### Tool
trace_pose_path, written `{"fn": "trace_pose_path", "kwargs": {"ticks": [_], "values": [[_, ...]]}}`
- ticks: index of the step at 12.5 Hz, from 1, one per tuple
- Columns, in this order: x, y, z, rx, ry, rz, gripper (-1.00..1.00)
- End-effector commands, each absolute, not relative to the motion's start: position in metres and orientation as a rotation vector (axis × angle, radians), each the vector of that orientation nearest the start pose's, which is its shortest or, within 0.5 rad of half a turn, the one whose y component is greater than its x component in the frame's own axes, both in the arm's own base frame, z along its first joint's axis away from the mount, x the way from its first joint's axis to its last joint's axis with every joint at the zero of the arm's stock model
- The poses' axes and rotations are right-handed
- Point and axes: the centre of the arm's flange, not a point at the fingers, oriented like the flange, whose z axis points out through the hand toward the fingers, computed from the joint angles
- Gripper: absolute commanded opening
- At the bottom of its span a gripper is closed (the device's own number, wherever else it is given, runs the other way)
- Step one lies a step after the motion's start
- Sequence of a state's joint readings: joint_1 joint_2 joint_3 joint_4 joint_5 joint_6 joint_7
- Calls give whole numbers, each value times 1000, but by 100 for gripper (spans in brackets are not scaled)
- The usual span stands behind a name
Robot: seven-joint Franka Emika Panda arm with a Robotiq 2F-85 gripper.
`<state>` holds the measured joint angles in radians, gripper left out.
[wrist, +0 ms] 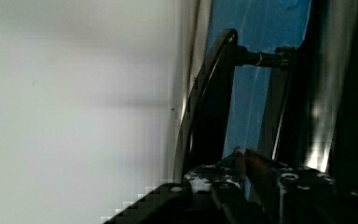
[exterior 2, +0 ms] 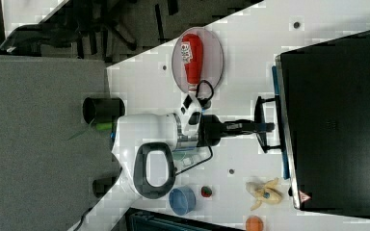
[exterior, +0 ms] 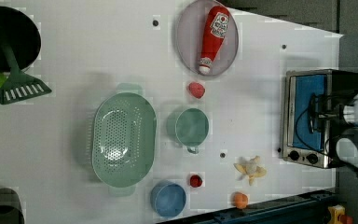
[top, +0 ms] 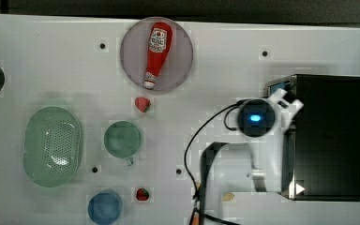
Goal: Flap open oven.
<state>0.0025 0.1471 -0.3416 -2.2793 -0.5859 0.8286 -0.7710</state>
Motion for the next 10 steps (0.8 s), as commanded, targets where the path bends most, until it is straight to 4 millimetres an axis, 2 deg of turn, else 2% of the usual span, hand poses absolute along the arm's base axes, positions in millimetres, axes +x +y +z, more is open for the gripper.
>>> {"fn": "trace_pose_path", "kwargs": {"ticks": [1,6,8,10], "values": [[505,-113,256,-3623,-51,186,-65],[502,-44,189,-3815,-27,194,-65],[499,-26,161,-3902,76,134,-65],[495,-11,133,-3983,59,78,-65]]}}
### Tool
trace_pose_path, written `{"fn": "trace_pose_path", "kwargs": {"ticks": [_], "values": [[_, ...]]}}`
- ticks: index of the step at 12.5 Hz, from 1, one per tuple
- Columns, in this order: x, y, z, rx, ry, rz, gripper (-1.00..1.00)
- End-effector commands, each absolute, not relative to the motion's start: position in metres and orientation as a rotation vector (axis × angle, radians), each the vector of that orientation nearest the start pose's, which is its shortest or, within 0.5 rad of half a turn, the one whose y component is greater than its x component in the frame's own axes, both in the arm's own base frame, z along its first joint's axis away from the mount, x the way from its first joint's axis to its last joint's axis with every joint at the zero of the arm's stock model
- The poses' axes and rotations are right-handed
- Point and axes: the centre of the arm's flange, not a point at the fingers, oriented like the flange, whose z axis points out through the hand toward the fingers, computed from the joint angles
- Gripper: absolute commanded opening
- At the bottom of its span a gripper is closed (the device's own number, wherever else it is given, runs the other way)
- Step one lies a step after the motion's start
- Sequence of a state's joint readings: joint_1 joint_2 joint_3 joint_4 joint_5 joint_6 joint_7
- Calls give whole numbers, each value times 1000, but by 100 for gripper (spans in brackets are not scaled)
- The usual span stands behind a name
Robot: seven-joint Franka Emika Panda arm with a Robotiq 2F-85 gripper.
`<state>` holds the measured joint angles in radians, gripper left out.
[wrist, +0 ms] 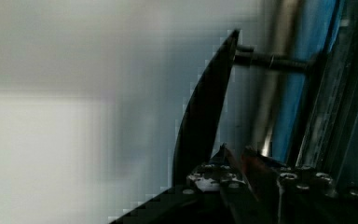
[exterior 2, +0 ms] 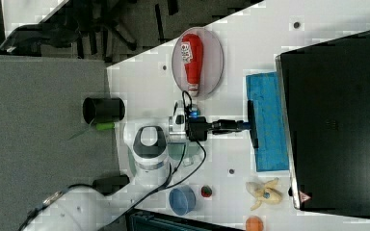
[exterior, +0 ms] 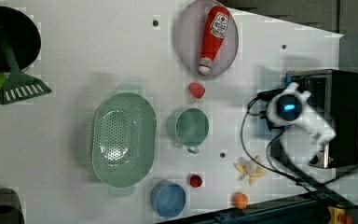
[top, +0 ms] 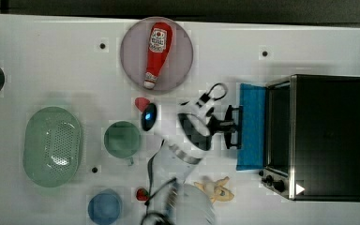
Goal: Flap open oven.
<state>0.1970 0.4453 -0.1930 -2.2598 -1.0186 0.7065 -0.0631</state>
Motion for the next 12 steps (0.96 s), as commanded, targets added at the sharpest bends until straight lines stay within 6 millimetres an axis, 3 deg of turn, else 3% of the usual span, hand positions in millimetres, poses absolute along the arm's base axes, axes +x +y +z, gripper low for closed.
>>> {"fn": "trace_pose_path", "kwargs": {"ticks": [1,3,6,10,12], "values": [[493,-5,120,2267,-28,-32,-65],[491,2,95,2234,10,-35,-65],[494,15,75,2214,65,-40,-65],[503,27,84,2204,73,-5,-65],[522,40,115,2237,0,81,-65]]}}
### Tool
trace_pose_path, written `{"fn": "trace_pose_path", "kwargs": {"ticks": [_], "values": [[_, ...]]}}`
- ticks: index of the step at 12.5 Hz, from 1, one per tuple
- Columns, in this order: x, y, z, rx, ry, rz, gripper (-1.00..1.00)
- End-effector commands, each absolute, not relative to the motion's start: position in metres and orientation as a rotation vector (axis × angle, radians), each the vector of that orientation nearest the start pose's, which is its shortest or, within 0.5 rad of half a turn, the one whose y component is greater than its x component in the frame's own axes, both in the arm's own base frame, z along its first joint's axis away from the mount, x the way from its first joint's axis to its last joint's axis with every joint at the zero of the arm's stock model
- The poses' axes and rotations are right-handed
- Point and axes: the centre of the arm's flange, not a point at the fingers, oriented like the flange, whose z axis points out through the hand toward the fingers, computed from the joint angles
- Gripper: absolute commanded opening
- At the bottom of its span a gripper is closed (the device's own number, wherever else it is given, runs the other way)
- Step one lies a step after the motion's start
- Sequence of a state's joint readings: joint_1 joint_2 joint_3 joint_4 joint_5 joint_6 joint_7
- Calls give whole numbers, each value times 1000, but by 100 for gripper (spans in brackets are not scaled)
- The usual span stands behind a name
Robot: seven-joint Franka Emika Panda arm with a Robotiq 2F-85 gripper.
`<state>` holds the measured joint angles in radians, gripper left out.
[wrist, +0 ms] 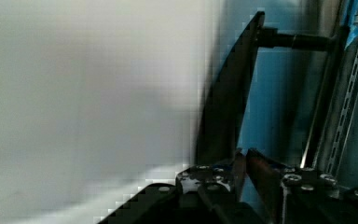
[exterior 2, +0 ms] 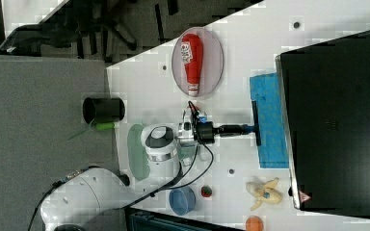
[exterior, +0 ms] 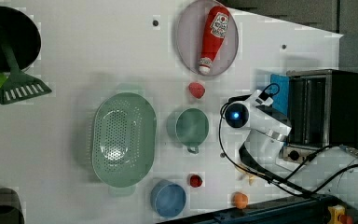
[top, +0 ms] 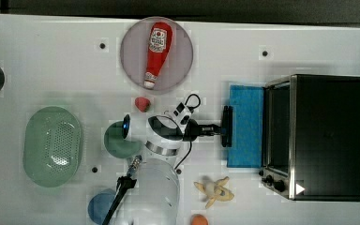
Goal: Flap open oven.
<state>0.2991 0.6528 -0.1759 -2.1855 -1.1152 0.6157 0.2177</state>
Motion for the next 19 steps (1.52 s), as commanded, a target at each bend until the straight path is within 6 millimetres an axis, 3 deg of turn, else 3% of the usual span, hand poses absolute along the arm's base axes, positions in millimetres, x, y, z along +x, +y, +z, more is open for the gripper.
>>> {"fn": "trace_pose_path", "kwargs": {"ticks": [1,3,6,9,12,15,17,19], "values": [[533,43,140,2262,-78,130,-65],[552,43,204,2340,-289,203,-65],[568,27,318,2490,-751,289,-65],[554,-4,417,2604,-1254,263,-65],[527,-24,494,2688,-1614,160,-65],[503,-32,547,2724,-1671,172,-65],[493,-31,559,2732,-1668,161,-65],[490,-32,557,2722,-1663,124,-65]]}}
